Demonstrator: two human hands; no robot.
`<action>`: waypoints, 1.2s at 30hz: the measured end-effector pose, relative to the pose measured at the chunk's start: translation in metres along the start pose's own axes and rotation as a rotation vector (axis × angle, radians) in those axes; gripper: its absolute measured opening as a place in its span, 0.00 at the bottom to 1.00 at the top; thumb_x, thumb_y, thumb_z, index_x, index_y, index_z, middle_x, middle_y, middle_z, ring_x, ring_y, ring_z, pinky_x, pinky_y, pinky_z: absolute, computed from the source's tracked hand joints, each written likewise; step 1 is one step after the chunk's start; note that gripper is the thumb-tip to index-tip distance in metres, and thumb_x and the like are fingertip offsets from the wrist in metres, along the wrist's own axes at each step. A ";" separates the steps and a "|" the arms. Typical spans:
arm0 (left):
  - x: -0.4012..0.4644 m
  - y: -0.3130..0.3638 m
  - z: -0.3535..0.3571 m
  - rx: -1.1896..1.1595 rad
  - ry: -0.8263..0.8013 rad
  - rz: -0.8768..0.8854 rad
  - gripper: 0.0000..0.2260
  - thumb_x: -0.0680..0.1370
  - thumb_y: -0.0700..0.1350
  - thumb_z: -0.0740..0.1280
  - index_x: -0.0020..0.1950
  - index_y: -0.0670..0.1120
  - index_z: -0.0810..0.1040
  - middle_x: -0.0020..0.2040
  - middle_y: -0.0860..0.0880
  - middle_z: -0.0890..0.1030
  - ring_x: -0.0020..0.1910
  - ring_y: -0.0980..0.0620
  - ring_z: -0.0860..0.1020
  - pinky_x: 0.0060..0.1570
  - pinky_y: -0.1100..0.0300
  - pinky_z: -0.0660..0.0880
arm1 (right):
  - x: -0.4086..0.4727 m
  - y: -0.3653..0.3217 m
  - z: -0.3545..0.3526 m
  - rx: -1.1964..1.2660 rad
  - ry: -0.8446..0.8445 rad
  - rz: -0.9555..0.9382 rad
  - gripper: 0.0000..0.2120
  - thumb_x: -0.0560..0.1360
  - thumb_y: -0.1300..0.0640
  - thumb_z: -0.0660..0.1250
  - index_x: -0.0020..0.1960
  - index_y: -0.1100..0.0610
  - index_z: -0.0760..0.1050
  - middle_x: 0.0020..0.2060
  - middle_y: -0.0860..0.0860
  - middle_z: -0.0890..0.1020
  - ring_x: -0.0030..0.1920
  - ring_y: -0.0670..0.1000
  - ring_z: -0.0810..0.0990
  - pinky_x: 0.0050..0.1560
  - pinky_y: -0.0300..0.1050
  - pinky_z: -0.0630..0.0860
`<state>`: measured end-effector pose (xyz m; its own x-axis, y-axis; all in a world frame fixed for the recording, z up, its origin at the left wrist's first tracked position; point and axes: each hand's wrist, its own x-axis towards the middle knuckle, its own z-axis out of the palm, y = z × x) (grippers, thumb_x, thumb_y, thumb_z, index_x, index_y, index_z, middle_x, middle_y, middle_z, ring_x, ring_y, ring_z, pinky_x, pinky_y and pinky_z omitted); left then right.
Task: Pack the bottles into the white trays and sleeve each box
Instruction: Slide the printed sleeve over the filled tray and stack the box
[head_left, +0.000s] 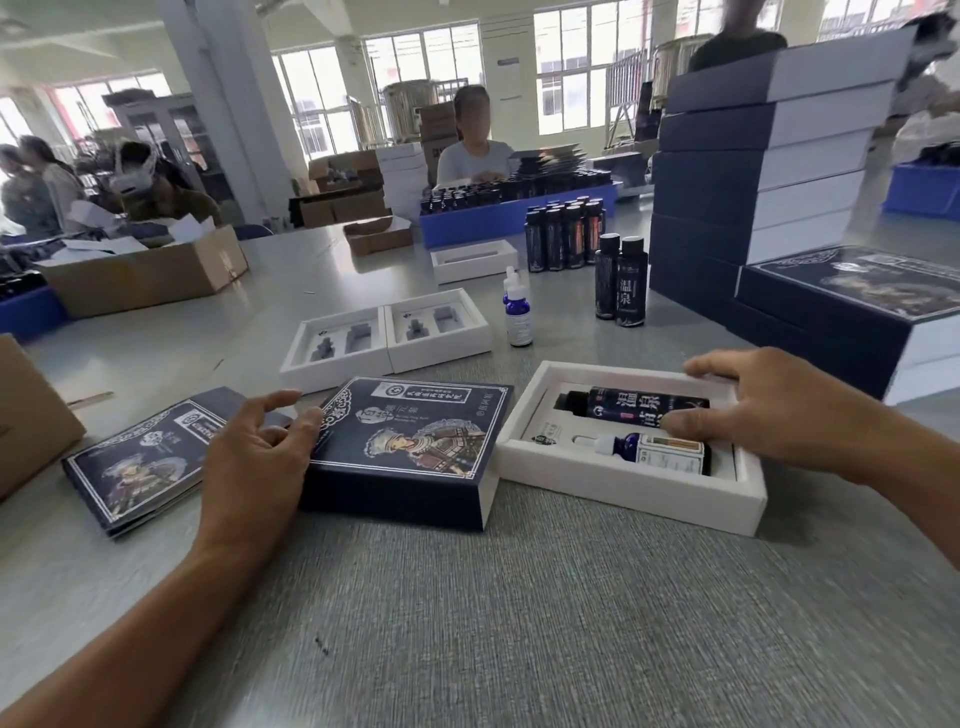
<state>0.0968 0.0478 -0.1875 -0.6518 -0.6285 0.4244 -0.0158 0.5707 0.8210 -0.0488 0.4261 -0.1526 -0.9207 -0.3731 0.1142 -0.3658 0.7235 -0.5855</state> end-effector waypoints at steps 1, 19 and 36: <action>0.000 -0.001 0.000 0.003 -0.013 -0.006 0.11 0.80 0.50 0.68 0.62 0.53 0.76 0.41 0.45 0.84 0.40 0.44 0.82 0.41 0.47 0.78 | -0.001 -0.003 0.002 0.011 -0.009 -0.019 0.35 0.66 0.40 0.76 0.69 0.51 0.73 0.58 0.46 0.79 0.53 0.48 0.76 0.54 0.47 0.68; 0.003 -0.007 0.000 0.052 -0.015 -0.026 0.11 0.80 0.50 0.68 0.61 0.52 0.77 0.48 0.44 0.83 0.44 0.48 0.81 0.41 0.54 0.75 | -0.006 -0.012 0.001 0.034 -0.166 -0.137 0.36 0.66 0.43 0.76 0.71 0.51 0.71 0.64 0.46 0.78 0.56 0.42 0.75 0.56 0.40 0.67; 0.002 -0.009 0.004 -0.003 -0.008 -0.074 0.08 0.80 0.49 0.67 0.59 0.54 0.77 0.47 0.47 0.83 0.44 0.49 0.82 0.40 0.55 0.76 | -0.001 -0.006 -0.005 0.038 -0.223 -0.097 0.36 0.65 0.42 0.76 0.70 0.46 0.72 0.53 0.32 0.75 0.52 0.33 0.72 0.55 0.41 0.66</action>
<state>0.0928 0.0438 -0.1955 -0.6553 -0.6645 0.3592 -0.0621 0.5213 0.8511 -0.0465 0.4247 -0.1449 -0.8274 -0.5616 -0.0063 -0.4417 0.6575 -0.6104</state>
